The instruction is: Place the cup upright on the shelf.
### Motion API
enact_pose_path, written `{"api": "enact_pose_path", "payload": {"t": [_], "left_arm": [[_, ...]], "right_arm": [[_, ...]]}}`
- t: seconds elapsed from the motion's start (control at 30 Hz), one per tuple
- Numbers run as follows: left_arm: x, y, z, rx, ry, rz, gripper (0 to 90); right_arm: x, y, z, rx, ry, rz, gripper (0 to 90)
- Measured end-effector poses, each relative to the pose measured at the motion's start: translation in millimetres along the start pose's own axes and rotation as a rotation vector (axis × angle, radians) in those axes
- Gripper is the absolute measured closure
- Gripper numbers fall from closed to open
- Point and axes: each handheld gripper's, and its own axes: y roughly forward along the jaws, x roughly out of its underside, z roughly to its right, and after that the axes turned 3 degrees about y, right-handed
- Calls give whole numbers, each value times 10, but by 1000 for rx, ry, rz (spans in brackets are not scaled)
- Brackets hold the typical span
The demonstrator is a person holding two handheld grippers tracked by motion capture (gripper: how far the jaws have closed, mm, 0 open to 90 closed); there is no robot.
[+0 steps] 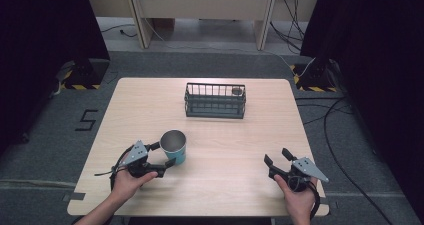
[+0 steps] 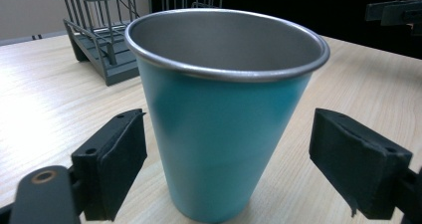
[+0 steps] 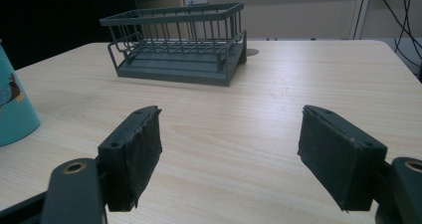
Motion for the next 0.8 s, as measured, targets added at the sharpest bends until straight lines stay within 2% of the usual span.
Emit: {"api": "enact_pose_path", "payload": {"t": [0.33, 0.8], "left_arm": [[9, 97, 4, -7, 19, -27, 142], [-11, 230, -24, 3, 11, -40, 141]], "right_arm": [[-14, -3, -17, -2, -9, 4, 255], [-1, 17, -23, -12, 2, -1, 255]]}}
